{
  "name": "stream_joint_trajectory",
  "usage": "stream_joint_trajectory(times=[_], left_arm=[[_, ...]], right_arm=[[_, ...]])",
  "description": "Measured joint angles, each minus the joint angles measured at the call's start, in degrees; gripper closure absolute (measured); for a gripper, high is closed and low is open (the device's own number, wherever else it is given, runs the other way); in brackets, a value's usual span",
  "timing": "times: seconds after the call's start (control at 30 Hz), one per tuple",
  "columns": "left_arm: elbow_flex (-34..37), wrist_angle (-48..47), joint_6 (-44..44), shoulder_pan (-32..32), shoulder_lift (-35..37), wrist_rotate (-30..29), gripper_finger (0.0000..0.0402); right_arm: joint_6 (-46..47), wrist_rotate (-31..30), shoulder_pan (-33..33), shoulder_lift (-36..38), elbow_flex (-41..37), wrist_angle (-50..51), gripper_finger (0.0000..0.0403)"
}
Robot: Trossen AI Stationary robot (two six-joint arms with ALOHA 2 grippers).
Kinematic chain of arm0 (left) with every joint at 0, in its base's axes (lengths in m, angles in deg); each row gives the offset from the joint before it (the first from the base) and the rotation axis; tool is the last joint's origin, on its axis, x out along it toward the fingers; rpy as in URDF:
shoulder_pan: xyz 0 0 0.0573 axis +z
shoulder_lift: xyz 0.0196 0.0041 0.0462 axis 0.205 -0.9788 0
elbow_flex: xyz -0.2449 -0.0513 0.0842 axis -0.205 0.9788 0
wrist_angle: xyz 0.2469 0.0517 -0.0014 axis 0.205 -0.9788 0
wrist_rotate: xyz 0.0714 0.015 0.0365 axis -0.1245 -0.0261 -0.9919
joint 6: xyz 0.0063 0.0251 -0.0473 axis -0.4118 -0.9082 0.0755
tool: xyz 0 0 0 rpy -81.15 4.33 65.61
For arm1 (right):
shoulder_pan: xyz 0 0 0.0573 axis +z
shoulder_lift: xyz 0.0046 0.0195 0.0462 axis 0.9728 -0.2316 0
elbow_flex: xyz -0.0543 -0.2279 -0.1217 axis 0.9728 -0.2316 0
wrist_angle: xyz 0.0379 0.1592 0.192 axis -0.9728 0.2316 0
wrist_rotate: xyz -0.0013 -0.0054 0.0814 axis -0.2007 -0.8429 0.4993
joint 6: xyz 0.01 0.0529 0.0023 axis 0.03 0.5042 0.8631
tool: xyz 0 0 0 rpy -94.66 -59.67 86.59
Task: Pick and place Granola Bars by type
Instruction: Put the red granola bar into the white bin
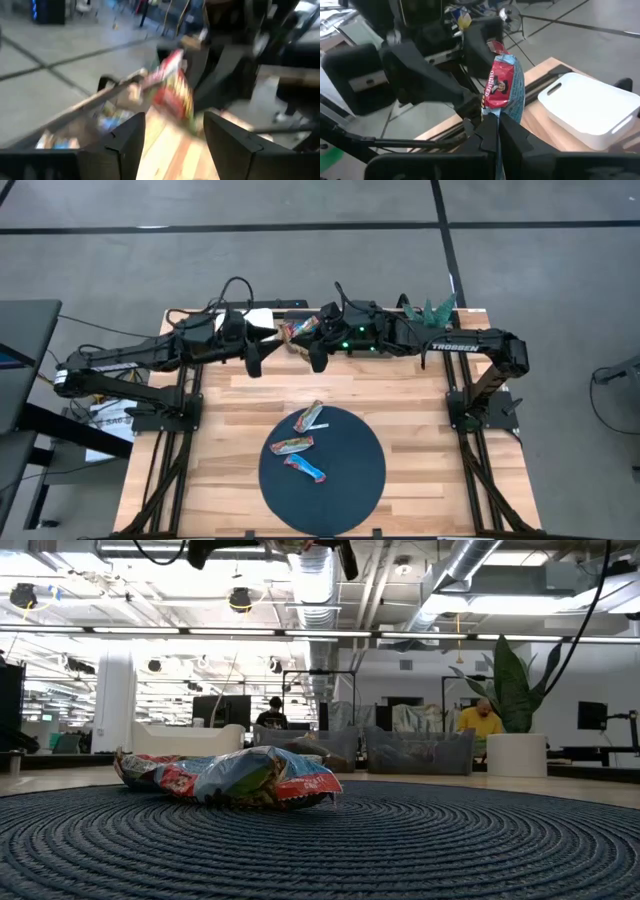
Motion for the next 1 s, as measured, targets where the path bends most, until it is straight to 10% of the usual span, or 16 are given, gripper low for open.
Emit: stream_joint_trajectory(times=[1.0], left_arm=[[0.0,12.48,3.94,5.52,-4.52,11.67,0.0212]], right_arm=[[-0.11,1.7,-0.11,0.02,-0.09,-7.27,0.0403]])
